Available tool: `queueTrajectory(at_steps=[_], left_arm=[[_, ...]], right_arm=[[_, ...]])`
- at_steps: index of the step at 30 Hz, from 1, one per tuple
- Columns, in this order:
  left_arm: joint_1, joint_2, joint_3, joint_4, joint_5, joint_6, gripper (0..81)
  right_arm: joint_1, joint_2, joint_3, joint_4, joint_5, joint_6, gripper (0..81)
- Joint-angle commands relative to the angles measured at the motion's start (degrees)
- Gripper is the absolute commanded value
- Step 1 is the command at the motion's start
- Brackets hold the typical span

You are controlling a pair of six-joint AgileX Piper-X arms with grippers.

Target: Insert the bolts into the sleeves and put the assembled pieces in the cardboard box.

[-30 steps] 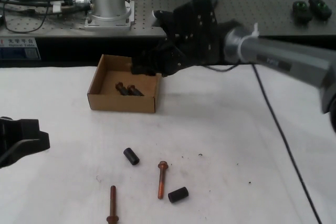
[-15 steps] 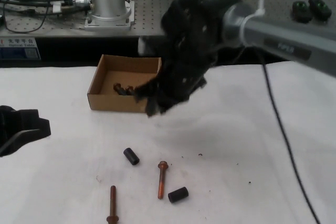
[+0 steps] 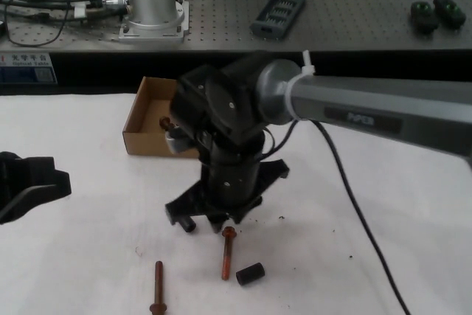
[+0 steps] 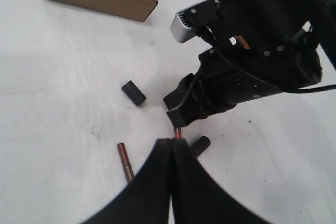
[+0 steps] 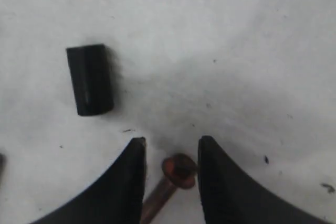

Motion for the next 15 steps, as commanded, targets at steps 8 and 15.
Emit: queueTrajectory(at_steps=[8, 15], left_arm=[[-0.3, -0.5, -0.3, 0.9, 0.3, -0.6, 0.0], [-0.3, -0.5, -0.3, 0.9, 0.3, -0.6, 0.0]], right_arm=[[0.4, -5.8, 6.5, -1.7, 0.5, 7.4, 25.3], [2.0, -5.9, 9.1, -6.6, -5.4, 16.0, 25.3]])
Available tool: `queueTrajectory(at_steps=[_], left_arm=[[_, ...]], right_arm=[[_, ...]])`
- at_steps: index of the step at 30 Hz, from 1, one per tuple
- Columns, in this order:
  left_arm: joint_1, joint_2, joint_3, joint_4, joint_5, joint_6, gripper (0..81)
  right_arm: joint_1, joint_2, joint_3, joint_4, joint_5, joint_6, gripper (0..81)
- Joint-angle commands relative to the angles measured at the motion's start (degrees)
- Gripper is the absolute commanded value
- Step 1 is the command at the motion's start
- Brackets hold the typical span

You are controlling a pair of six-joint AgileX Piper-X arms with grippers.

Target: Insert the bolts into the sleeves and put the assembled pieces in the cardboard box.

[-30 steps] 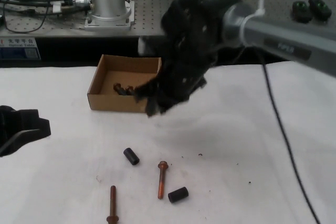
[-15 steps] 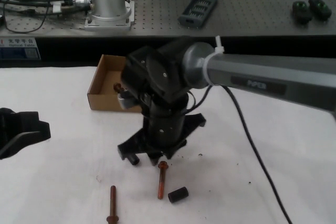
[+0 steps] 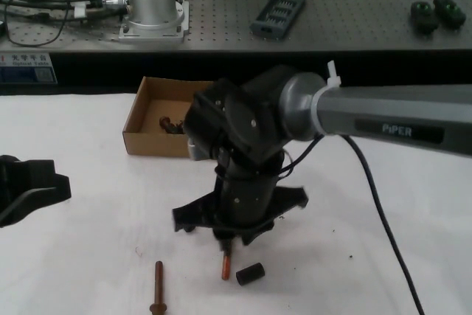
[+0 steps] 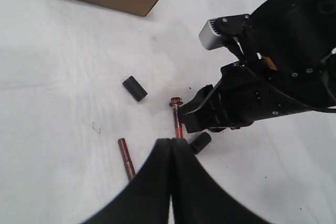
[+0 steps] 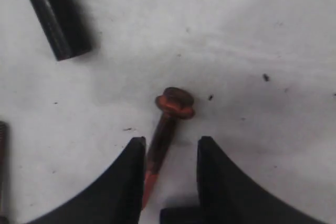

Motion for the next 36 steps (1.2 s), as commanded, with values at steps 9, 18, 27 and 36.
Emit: queueTrajectory(at_steps=[9, 18, 27, 36], left_arm=[[-0.3, -0.7, -0.3, -0.1, 0.4, -0.6, 0.0], [-0.3, -2.0, -0.3, 0.9, 0.4, -0.6, 0.0], [-0.3, -2.0, -0.3, 0.9, 0.0, -0.6, 0.0], [-0.3, -2.0, -0.3, 0.9, 0.0, -0.6, 0.0]], right_arm=[[1.5, -1.1, 0.2, -3.5, 2.0, 8.0, 25.3], [1.5, -1.1, 0.2, -3.7, 3.9, 8.3, 25.3], [1.5, 0.1, 0.2, -3.3, 5.0, 10.9, 25.3], [1.5, 1.0, 0.2, -3.0, 5.9, 10.9, 25.3]])
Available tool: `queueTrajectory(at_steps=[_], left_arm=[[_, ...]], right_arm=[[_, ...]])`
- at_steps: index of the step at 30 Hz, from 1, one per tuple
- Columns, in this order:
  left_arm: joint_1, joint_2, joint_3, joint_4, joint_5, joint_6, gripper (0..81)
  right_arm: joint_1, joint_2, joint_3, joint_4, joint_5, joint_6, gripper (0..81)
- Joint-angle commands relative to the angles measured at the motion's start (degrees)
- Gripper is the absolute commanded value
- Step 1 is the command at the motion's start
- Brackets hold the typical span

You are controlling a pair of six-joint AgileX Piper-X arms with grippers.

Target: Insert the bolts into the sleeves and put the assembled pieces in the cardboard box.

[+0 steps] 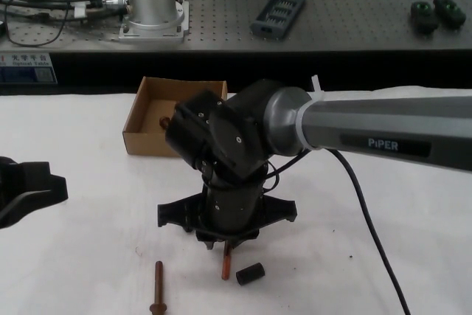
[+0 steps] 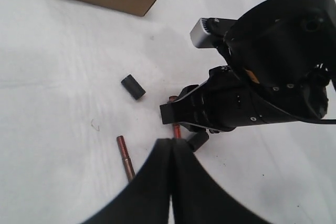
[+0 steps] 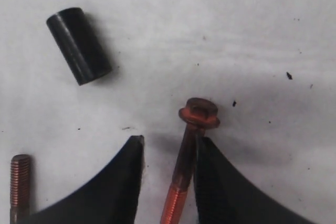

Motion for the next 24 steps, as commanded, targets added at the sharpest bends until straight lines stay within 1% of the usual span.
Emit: queueTrajectory(at_steps=[1, 5, 8, 10, 11, 12, 14, 15, 19, 24], left_arm=[[-0.3, -0.4, -0.3, -0.3, 0.0, -0.6, 0.0], [-0.3, -0.4, -0.3, -0.3, 0.0, -0.6, 0.0], [-0.3, -0.4, -0.3, -0.3, 0.0, -0.6, 0.0], [-0.3, -0.4, -0.3, -0.3, 0.0, -0.6, 0.0], [-0.3, -0.4, -0.3, -0.3, 0.0, -0.6, 0.0], [-0.3, -0.4, -0.3, -0.3, 0.0, -0.6, 0.0], [-0.3, -0.4, -0.3, -0.3, 0.0, -0.6, 0.0], [-0.3, -0.4, -0.3, -0.3, 0.0, -0.6, 0.0], [-0.3, -0.4, -0.3, -0.3, 0.0, -0.6, 0.0], [-0.3, -0.4, -0.3, -0.3, 0.0, -0.6, 0.0]], right_arm=[[-0.1, 0.7, 0.2, 0.0, 0.9, 1.2, 25.3], [-0.3, 1.7, 0.2, 0.0, -0.7, 3.3, 25.3], [-0.3, 2.1, 0.2, 0.0, -0.7, 3.4, 25.3], [-0.3, 2.5, 0.2, 0.0, -0.7, 3.4, 23.4], [-0.3, 2.7, 0.2, 0.0, -0.7, 3.4, 20.3], [-0.3, 2.8, 0.2, 0.0, -0.9, 3.4, 15.5], [-0.3, 2.8, 0.2, 0.0, -1.7, 3.4, 3.1], [-0.3, 2.8, 0.2, -0.2, -2.5, 3.4, 4.4], [-0.1, 2.8, 0.2, -1.9, -6.3, 2.9, 4.6], [2.9, 2.8, 0.2, -4.3, -7.6, 0.5, 4.6]])
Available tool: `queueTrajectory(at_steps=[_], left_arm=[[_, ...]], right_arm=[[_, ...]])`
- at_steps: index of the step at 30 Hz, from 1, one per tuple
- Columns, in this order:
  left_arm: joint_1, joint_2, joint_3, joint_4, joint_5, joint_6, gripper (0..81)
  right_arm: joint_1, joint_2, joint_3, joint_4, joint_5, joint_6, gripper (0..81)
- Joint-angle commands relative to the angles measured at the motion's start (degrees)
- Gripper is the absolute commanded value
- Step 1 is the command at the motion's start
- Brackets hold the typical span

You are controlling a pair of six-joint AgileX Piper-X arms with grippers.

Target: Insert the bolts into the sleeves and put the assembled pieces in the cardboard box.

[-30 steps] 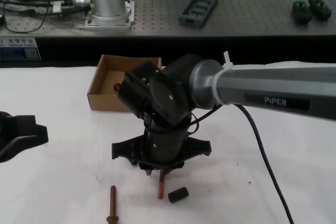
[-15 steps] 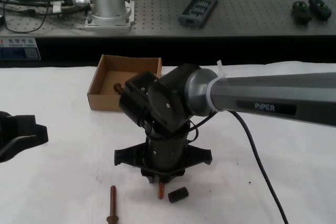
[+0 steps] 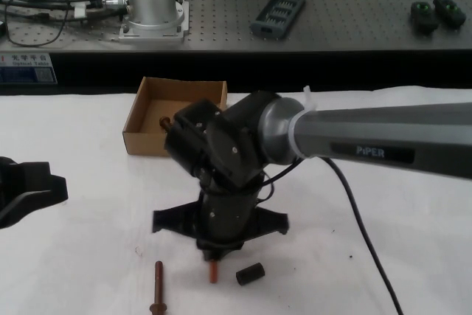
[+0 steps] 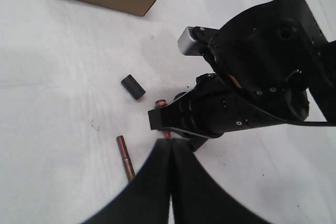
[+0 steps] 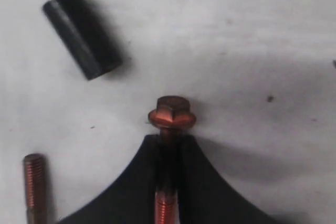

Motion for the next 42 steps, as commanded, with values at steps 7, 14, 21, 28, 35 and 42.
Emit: queueTrajectory(at_steps=[7, 14, 21, 28, 35, 42], left_arm=[[-0.3, -0.4, -0.3, -0.3, 0.0, -0.6, 0.0], [-0.3, -0.4, -0.3, -0.3, 0.0, -0.6, 0.0], [-0.3, -0.4, -0.3, -0.3, 0.0, -0.6, 0.0], [-0.3, -0.4, -0.3, -0.3, 0.0, -0.6, 0.0], [-0.3, -0.4, 0.4, -0.3, 0.1, -0.6, 0.0], [-0.3, -0.4, 4.4, -0.7, 0.1, -0.6, 0.0]], right_arm=[[4.4, 0.8, 0.1, -6.0, -2.0, 1.6, 4.6], [4.6, 0.8, 0.1, -6.5, -1.8, 2.2, 4.6], [4.5, 0.8, 0.1, -7.5, -3.6, -3.0, 19.9], [4.5, -0.9, 0.0, -5.1, -3.9, -7.0, 31.5], [3.3, -5.7, -0.3, -5.4, 3.9, -28.3, 22.9], [-1.1, -5.2, -0.2, -5.4, 3.3, -35.1, 22.9]])
